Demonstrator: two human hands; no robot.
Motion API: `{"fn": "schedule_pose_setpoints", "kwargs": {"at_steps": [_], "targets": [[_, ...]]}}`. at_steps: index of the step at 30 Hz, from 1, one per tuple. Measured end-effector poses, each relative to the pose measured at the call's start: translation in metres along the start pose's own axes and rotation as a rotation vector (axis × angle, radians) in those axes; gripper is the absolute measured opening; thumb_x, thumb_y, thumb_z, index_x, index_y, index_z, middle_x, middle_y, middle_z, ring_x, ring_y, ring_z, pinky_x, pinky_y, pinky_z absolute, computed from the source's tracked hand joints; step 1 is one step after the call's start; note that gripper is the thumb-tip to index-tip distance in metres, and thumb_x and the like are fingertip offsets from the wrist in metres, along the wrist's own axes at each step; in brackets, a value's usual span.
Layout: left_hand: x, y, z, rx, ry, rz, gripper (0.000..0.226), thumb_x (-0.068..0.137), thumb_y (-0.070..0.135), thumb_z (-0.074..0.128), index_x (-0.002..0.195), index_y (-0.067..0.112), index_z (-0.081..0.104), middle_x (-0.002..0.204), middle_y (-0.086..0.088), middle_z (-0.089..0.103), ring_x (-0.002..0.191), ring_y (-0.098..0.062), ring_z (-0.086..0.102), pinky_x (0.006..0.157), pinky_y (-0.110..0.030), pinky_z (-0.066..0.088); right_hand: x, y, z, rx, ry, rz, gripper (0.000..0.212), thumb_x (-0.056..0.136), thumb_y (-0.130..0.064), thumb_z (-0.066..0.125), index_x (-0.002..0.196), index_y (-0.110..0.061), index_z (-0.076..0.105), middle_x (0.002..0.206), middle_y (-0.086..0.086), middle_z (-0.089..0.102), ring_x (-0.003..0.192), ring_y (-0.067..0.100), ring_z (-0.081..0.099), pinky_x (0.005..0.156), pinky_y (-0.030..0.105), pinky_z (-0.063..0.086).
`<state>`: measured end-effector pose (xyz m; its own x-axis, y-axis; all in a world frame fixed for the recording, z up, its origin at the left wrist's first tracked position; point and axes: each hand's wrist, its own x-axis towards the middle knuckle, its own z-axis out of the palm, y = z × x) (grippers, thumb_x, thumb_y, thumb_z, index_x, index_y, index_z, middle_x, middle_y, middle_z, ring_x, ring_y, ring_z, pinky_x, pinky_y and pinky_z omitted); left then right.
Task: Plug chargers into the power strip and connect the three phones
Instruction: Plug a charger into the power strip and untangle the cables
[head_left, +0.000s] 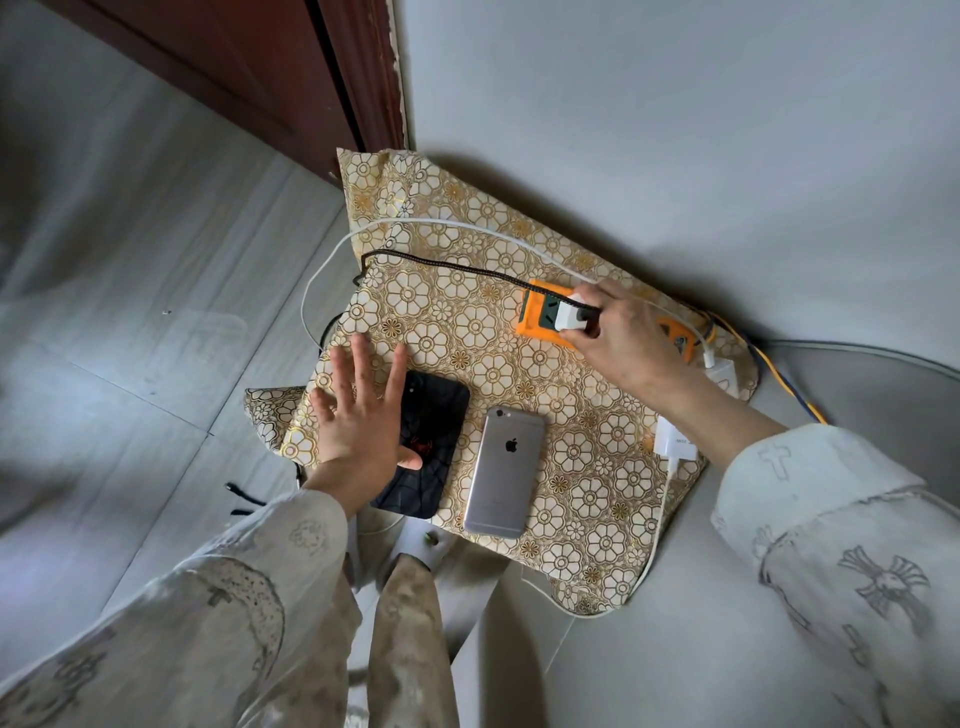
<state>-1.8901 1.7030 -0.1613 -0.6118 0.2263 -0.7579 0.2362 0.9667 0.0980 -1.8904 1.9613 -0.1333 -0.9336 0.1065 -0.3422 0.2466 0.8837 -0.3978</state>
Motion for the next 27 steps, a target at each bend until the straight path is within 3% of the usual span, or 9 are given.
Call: {"fn": "schedule_pose_setpoints", "kwargs": {"at_steps": [7,11,14,16,20,24,27], "targets": [[0.000,-0.002,0.000,-0.027,0.007,0.016,0.130,0.064,0.049,0.073,0.129,0.029,-0.039,0.141,-0.015,-0.043,0.135,-0.039,-0.029,0.112,-0.058,0.004,0.001,-0.003,0.003,0.001,0.008,0.062,0.050,0.080,-0.020,0.067,0.125,-0.005,0.051,0.118,0.013,0.057,0.106,0.029,0.057,0.096,0.037,0.044],[-0.001,-0.004,-0.001,-0.035,0.009,0.020,0.129,0.065,0.048,0.073,0.129,0.031,-0.038,0.139,-0.013,-0.045,0.134,-0.037,-0.031,0.113,-0.057,0.003,-0.015,-0.016,0.019,0.101,0.086,0.295,0.059,0.086,-0.028,0.061,0.135,-0.007,0.037,0.133,0.015,0.048,0.123,0.030,0.046,0.104,0.039,0.036],[-0.002,-0.001,-0.003,-0.045,-0.002,0.017,0.129,0.065,0.048,0.073,0.132,0.031,-0.036,0.144,-0.013,-0.041,0.134,-0.035,-0.032,0.113,-0.056,0.001,-0.034,-0.031,0.033,0.148,0.200,0.486,0.052,0.085,-0.041,0.057,0.120,-0.004,0.045,0.120,0.014,0.051,0.112,0.027,0.050,0.087,0.031,0.041],[-0.004,-0.002,-0.003,-0.082,-0.003,0.014,0.128,0.065,0.044,0.074,0.135,0.032,-0.032,0.144,-0.011,-0.041,0.134,-0.033,-0.033,0.113,-0.056,-0.002,-0.041,-0.047,0.038,0.107,0.155,0.511,0.045,0.087,-0.045,0.053,0.108,-0.005,0.051,0.111,0.011,0.055,0.101,0.025,0.054,0.077,0.030,0.042],[-0.006,-0.006,0.001,-0.178,0.051,0.074,0.124,0.066,0.040,0.076,0.139,0.032,-0.023,0.146,-0.009,-0.038,0.135,-0.032,-0.032,0.111,-0.057,-0.005,-0.029,-0.091,0.034,0.056,0.062,0.224,0.030,0.093,-0.034,0.046,0.093,-0.007,0.058,0.090,0.008,0.061,0.077,0.025,0.059,0.067,0.038,0.052],[-0.017,-0.029,0.013,-0.294,0.181,0.228,0.095,0.083,0.022,0.062,0.144,0.030,-0.009,0.155,-0.004,-0.017,0.141,-0.023,-0.021,0.115,-0.045,-0.006,0.010,-0.139,0.037,-0.126,0.177,-0.173,0.024,0.092,-0.019,0.049,0.111,-0.006,0.058,0.113,0.012,0.060,0.106,0.028,0.054,0.088,0.040,0.046],[-0.031,-0.060,0.019,-0.562,0.293,0.240,0.071,0.087,0.007,0.051,0.145,0.024,0.013,0.155,-0.003,0.019,0.144,-0.019,0.008,0.113,-0.037,0.022,0.047,-0.165,0.049,-0.316,0.036,-0.181,0.040,0.090,-0.018,0.051,0.129,-0.009,0.045,0.135,0.013,0.046,0.126,0.031,0.039,0.106,0.049,0.030]]}}
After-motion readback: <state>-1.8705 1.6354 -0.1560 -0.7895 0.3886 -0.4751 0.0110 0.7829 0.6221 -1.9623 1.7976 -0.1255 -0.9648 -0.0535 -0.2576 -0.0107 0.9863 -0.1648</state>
